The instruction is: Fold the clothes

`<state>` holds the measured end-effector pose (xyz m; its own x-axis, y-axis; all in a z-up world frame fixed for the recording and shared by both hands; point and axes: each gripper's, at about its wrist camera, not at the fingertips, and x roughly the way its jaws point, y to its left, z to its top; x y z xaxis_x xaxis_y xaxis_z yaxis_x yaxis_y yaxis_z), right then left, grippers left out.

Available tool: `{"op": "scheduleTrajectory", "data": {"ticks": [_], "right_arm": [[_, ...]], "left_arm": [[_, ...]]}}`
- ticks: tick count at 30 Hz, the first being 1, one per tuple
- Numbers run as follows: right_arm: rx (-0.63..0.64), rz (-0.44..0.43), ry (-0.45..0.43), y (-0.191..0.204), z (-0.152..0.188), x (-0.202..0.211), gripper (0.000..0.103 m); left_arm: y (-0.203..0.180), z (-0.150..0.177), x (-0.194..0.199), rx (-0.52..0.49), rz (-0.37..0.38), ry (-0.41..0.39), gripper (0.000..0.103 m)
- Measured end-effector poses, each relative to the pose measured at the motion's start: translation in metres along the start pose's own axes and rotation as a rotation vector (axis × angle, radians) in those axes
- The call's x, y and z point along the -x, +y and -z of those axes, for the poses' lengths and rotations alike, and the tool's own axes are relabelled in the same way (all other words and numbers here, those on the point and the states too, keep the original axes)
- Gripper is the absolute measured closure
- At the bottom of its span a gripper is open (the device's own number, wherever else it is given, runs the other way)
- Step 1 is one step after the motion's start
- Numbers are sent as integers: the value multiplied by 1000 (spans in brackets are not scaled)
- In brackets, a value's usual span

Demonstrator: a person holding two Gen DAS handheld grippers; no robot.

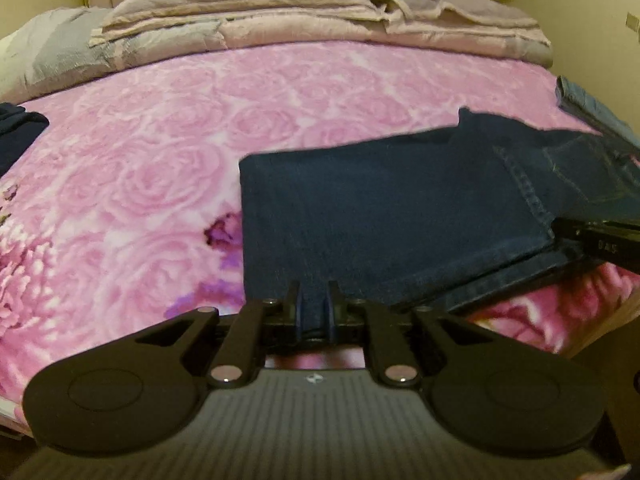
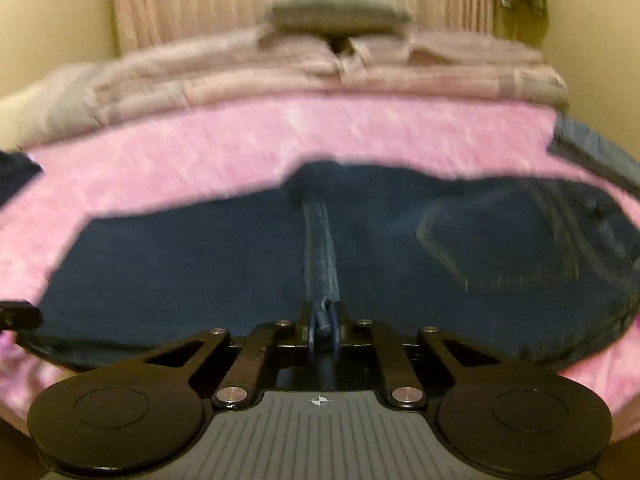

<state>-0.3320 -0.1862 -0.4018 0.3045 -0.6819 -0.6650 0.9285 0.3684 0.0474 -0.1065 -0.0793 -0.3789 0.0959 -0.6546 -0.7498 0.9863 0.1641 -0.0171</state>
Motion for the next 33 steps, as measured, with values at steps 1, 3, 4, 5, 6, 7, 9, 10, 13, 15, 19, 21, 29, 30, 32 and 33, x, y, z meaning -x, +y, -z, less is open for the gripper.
{"op": "scheduleTrajectory", "data": {"ticks": [1, 3, 4, 5, 6, 7, 9, 10, 13, 15, 19, 21, 29, 30, 32, 33], "right_arm": [[-10, 5, 4, -2, 0, 0, 94], [-36, 3, 2, -6, -4, 6, 94], [-49, 3, 1, -8, -5, 8, 94], [-62, 2, 0, -10, -7, 11, 94], [-75, 1, -1, -12, -9, 14, 94], [-85, -6, -19, -13, -9, 19, 94], [-89, -43, -43, -12, -9, 23, 94], [-82, -52, -37, -10, -9, 21, 94], [-30, -29, 20, -5, 1, 5, 93], [-24, -25, 46, -5, 0, 3, 94], [-63, -45, 90, -13, -2, 7, 93], [-89, -54, 107, -18, 1, 11, 93], [-124, -30, 38, -26, 4, 59, 14], [-125, -19, 40, -27, 5, 63, 14], [-139, 0, 44, -32, 8, 72, 14], [-147, 9, 47, -35, 9, 76, 14]], "left_arm": [[0, -1, 2, 2, -2, -1, 93], [-1, -3, 6, -1, -4, -7, 95], [-2, -4, 8, -7, -5, -13, 95], [-2, -5, 9, -11, -7, -16, 95], [-3, -6, 9, -14, -8, -17, 95], [-3, -7, 7, -14, -12, -9, 95], [-4, -5, -1, -14, -23, 16, 95], [-6, -4, -4, -18, -30, 22, 95], [-10, -4, -4, -31, -50, 23, 95], [-10, -5, -3, -26, -58, 27, 94], [-11, -7, 5, -7, -79, 32, 94], [-11, -8, 11, -3, -87, 30, 94], [-16, -7, 36, 2, -96, 10, 84], [-17, -6, 39, 2, -97, 8, 82], [-20, -5, 45, -1, -98, 7, 76], [-22, -4, 47, -5, -101, 6, 74]]}}
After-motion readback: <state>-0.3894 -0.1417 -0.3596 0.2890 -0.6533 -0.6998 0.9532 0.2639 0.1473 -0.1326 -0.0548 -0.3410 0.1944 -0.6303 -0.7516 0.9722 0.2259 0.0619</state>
